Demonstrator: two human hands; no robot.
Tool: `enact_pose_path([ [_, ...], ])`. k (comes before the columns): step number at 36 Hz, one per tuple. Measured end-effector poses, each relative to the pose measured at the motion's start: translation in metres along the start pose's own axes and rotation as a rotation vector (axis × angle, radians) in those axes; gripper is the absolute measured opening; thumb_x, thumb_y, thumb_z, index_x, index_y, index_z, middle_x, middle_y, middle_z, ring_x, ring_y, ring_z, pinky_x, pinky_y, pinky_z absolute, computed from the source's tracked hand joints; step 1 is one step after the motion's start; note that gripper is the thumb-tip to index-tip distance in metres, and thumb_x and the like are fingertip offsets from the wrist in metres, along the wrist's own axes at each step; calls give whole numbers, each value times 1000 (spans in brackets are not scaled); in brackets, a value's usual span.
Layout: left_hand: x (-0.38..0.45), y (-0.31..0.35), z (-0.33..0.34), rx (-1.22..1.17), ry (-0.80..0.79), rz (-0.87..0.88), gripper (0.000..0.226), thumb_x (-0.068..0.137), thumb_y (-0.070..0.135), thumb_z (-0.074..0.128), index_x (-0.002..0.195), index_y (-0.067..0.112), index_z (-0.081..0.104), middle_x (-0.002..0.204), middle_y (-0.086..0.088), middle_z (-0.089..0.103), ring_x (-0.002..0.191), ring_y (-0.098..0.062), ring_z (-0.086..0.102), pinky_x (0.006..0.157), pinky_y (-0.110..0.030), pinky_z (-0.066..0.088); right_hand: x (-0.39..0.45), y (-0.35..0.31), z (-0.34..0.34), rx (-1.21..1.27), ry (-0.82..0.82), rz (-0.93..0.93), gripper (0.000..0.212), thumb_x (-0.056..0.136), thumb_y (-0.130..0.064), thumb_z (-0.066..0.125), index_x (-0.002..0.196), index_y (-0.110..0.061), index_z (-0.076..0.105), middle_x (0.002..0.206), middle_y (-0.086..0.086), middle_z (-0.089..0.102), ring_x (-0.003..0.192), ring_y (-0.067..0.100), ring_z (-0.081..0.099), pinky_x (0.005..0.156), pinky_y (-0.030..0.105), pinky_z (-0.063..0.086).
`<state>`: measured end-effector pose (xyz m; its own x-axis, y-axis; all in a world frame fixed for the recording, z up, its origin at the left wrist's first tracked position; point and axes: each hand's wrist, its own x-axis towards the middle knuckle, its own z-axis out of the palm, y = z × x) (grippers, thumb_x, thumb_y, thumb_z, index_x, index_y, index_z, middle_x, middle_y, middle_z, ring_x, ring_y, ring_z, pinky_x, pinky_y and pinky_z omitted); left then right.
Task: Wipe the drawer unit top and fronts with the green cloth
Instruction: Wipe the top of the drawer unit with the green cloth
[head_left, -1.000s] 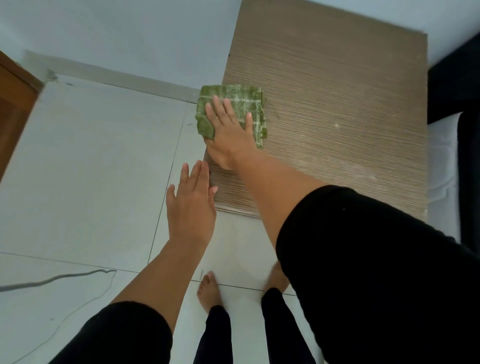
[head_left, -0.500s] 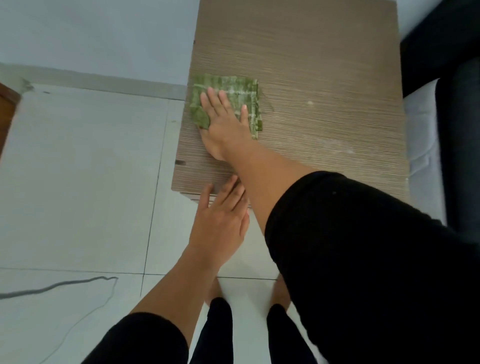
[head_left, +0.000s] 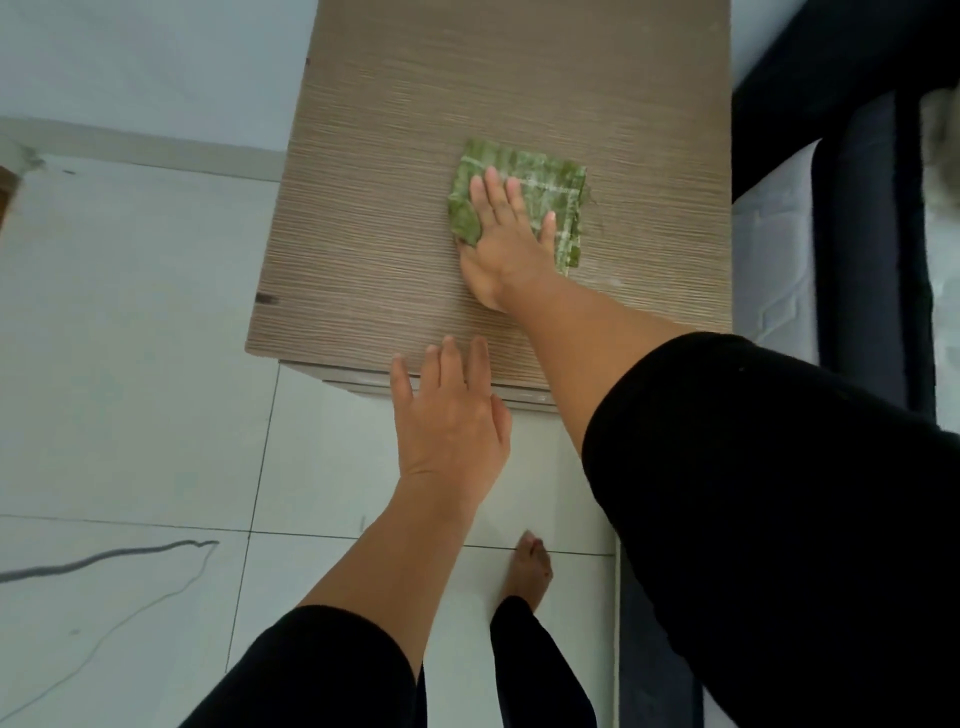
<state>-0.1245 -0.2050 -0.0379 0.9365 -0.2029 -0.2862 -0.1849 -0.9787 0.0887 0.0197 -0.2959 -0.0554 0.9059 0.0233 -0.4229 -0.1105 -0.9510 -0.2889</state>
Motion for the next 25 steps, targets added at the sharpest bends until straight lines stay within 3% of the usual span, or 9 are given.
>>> enact_pose_path([
  [3, -5, 15, 4, -25, 4, 9, 59, 94, 35, 36, 148, 20, 17, 151, -12, 30, 140, -26, 25, 114, -53, 9, -5, 16, -2, 7, -4, 17, 62, 101, -34, 26, 149, -22, -11, 156, -8, -21, 143, 12, -20, 114, 48, -14],
  [9, -9, 47, 10, -7, 11, 24, 55, 86, 32, 48, 138, 17, 41, 140, -13, 46, 132, -29, 41, 110, -56, 21, -20, 60, -12, 21, 1, 55, 62, 101, -31, 27, 148, -21, -12, 155, -8, -22, 142, 12, -22, 114, 47, -14],
  [13, -11, 58, 13, 10, -15, 26, 57, 92, 32, 37, 145, 15, 26, 150, -12, 31, 141, -30, 25, 114, -54, 7, -29, 88, -18, 32, 1, 82, 63, 101, -32, 26, 148, -21, -13, 155, -9, -23, 142, 11, -22, 114, 47, -14],
  [17, -10, 63, 12, 2, -4, -7, 57, 91, 30, 42, 145, 13, 29, 150, -15, 33, 140, -34, 28, 114, -53, 8, -36, 111, -22, 40, 12, 114, 63, 101, -33, 26, 148, -22, -14, 155, -9, -24, 142, 11, -22, 114, 47, -14],
  [25, -13, 68, 13, 11, -22, -20, 59, 97, 32, 26, 150, 17, 6, 158, -11, 10, 145, -29, 5, 115, -45, -7, -52, 148, -27, 73, 38, 172, 63, 101, -31, 26, 148, -22, -13, 155, -9, -22, 143, 12, -21, 116, 47, -13],
])
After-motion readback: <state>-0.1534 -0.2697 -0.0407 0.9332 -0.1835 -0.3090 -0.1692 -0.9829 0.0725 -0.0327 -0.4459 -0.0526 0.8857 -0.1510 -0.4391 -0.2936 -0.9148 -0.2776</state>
